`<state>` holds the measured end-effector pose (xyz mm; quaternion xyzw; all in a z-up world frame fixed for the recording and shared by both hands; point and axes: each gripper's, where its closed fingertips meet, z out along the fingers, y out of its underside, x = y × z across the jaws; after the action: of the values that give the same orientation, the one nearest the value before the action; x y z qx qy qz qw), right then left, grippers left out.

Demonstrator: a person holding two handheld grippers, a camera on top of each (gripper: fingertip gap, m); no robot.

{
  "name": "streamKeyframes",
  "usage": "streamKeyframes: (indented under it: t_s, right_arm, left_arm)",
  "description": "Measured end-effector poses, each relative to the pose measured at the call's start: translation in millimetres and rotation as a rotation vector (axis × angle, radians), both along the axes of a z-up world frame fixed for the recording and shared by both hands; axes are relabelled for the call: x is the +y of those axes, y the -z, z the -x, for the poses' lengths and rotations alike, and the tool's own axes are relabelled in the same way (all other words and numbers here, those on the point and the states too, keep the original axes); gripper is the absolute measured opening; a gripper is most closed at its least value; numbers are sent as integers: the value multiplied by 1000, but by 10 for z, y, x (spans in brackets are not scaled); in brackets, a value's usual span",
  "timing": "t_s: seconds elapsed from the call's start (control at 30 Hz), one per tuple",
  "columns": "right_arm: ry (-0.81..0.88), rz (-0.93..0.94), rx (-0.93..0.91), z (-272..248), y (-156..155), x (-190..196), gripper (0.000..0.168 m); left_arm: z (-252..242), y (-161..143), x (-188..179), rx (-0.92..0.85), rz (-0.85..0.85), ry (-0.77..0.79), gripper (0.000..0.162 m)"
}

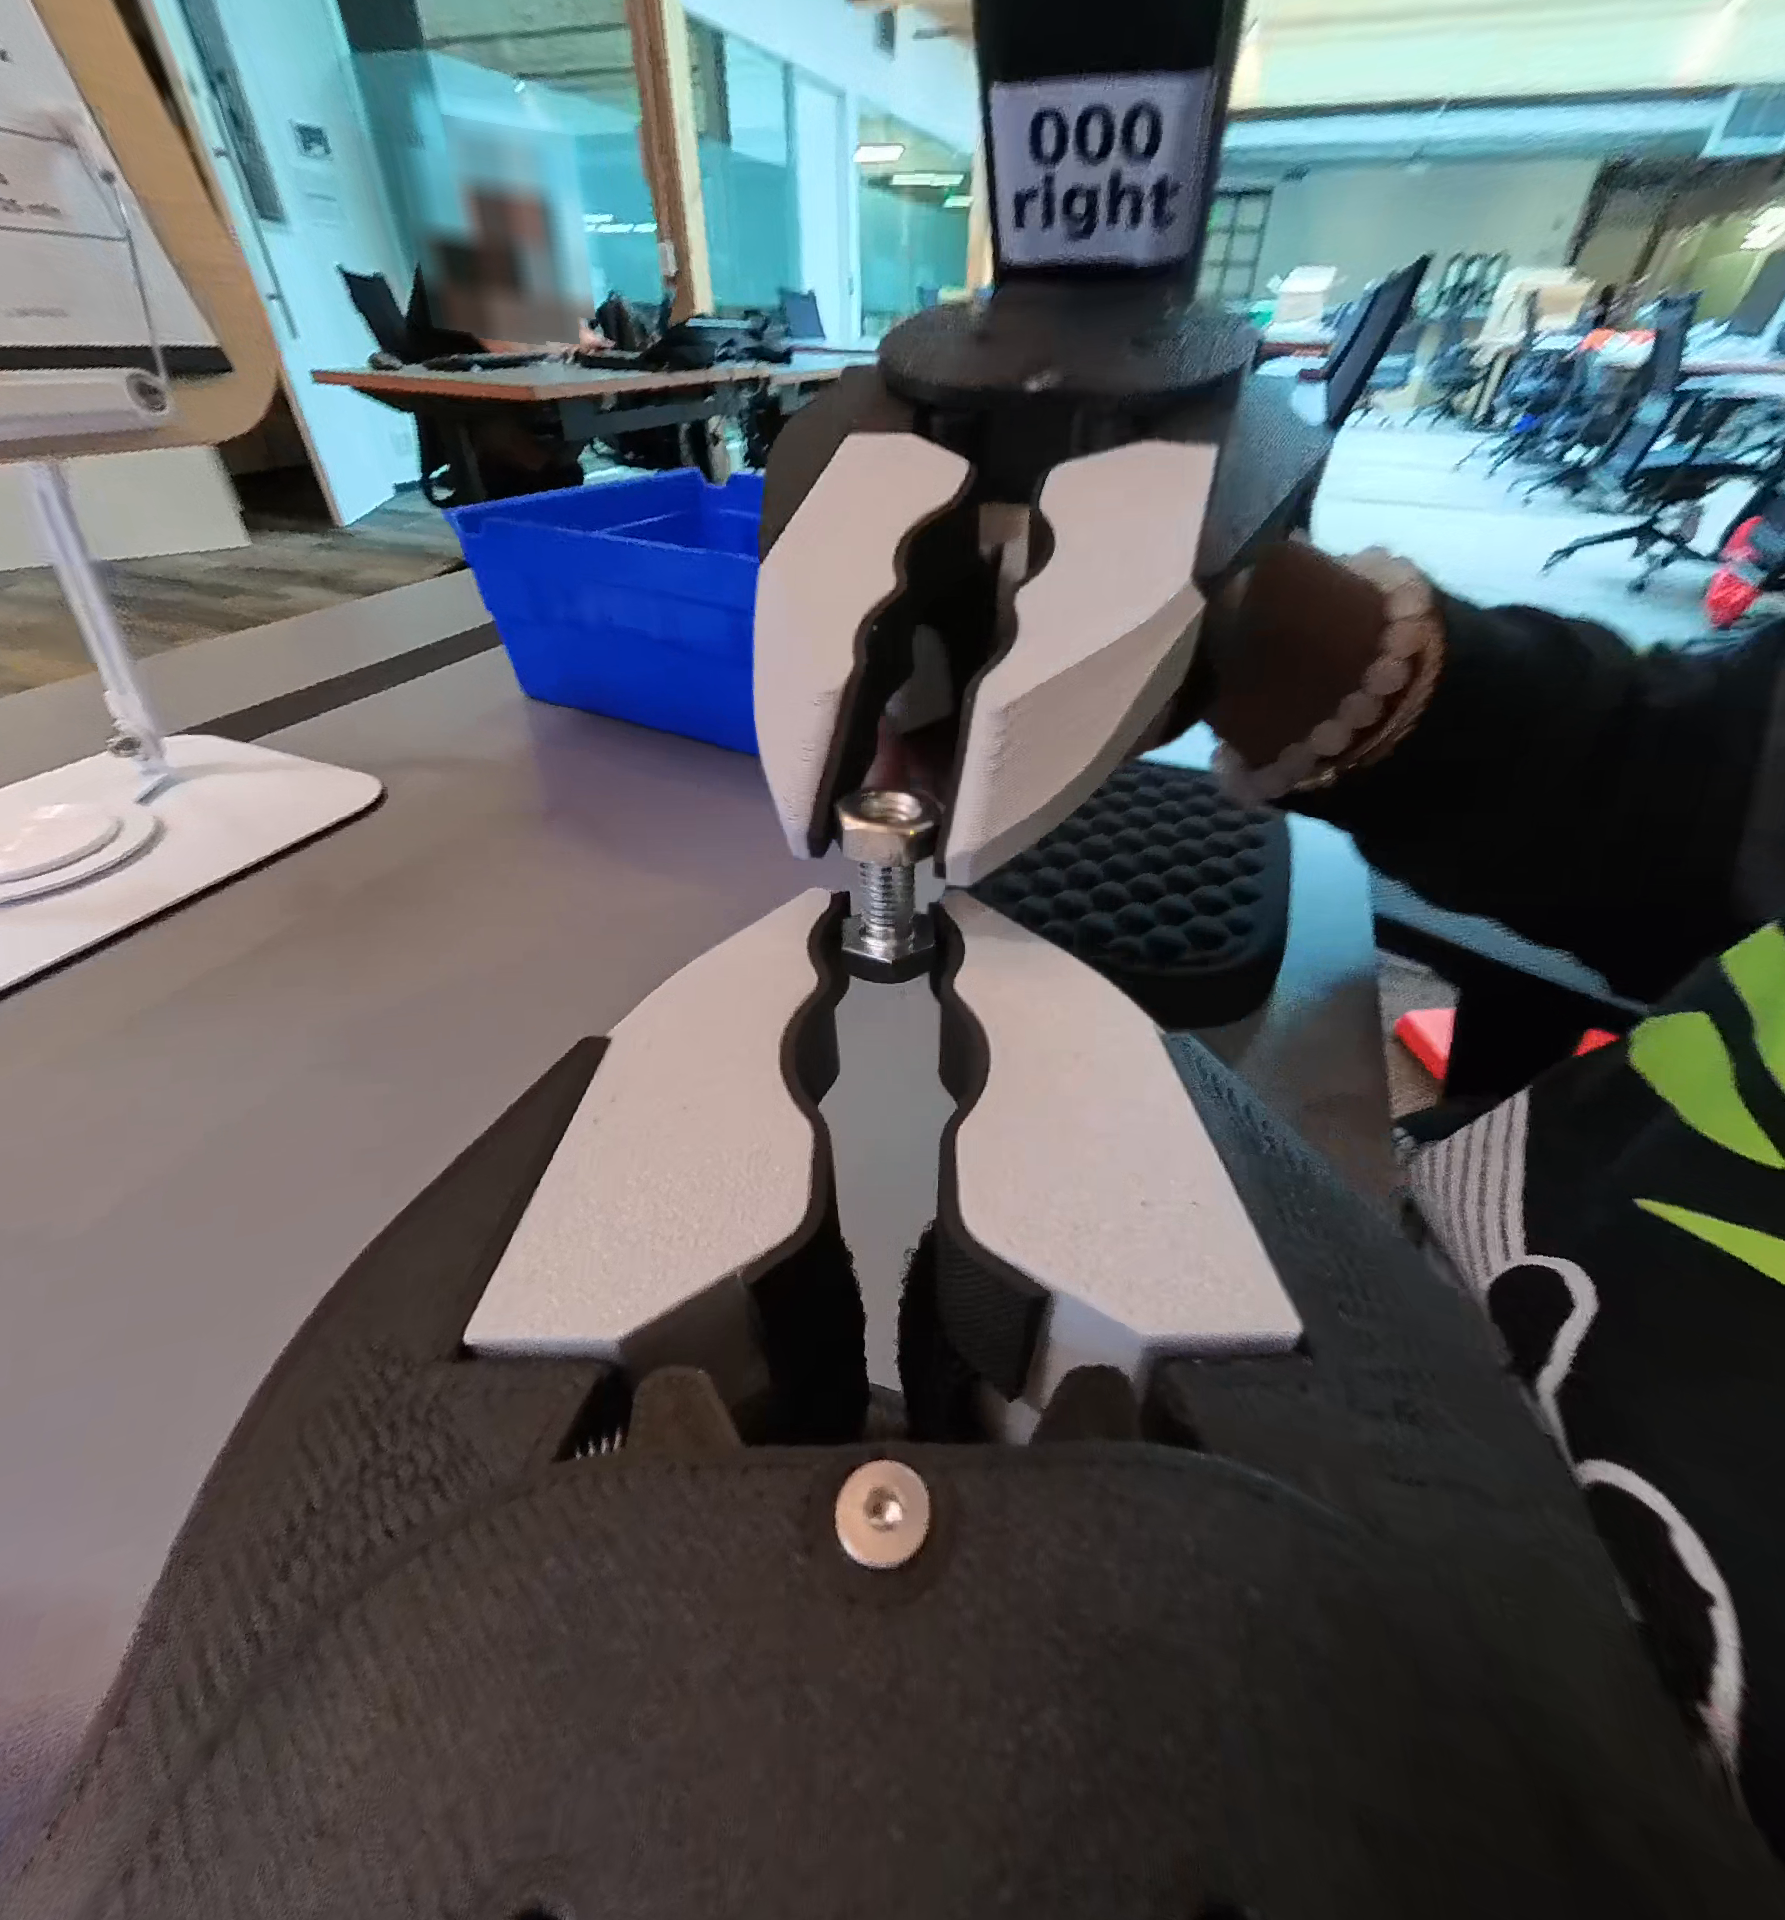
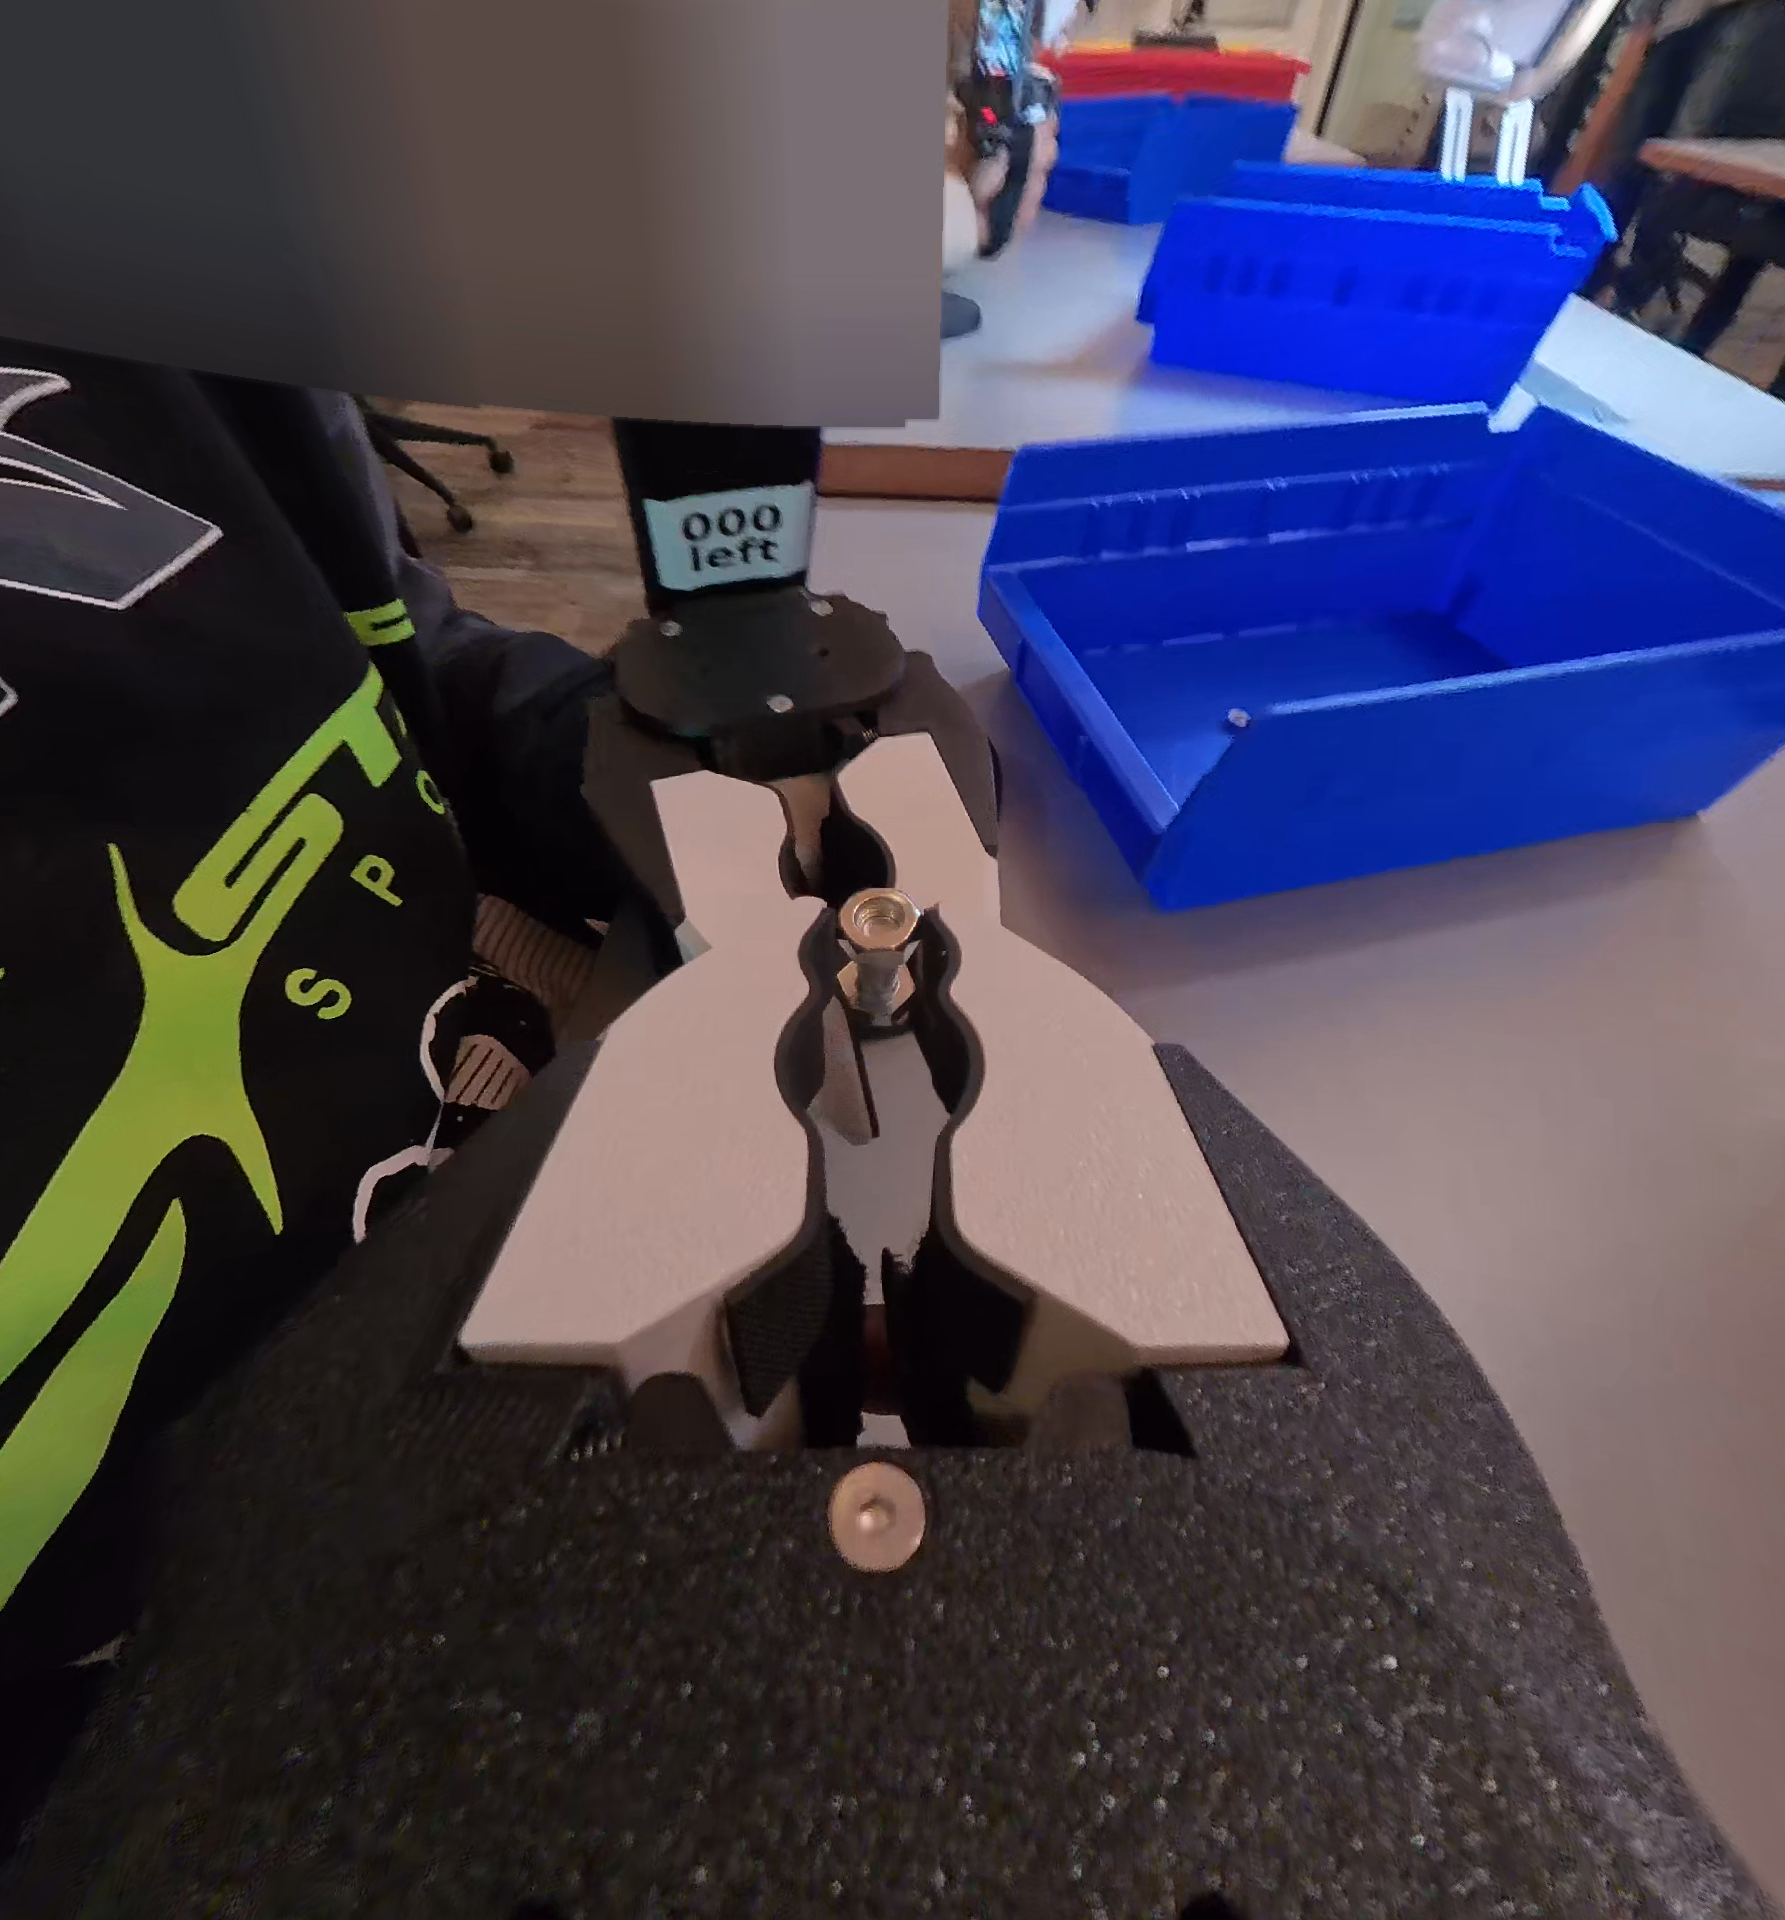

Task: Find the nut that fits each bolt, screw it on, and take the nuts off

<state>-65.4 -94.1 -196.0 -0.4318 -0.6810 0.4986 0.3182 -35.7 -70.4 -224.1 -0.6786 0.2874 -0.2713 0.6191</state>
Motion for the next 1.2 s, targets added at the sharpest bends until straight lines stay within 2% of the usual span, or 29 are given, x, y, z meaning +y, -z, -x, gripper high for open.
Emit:
streamKeyframes:
  t_s: [0.13, 0.4, 0.5, 0.53, 0.97, 1.1, 1.2]
  right_arm:
    - [72, -21, -57, -32, 44, 40, 16]
    - [217, -9, -51, -1, 38, 103, 16]
    - [237, 16, -18, -7, -9, 132, 35]
    - [230, 40, -4, -11, -29, 125, 36]
    - [191, 129, 38, -65, -36, 22, 30]
    - [172, 138, 43, -121, -40, -26, 20]
    - [209, 132, 70, -106, -55, 40, 24]
  left_arm:
    - [-15, 53, 40, 70, -2, -52, 15]
    - [16, 55, 74, 49, 20, -71, 15]
    - [11, 41, 64, 41, 12, -63, 15]
    - [7, 37, 55, 42, 11, -60, 15]
    - [79, 35, 111, 0, 24, -66, 15]
    - [102, 46, 151, -7, 29, -65, 15]
    - [96, 52, 172, -2, 25, -58, 15]
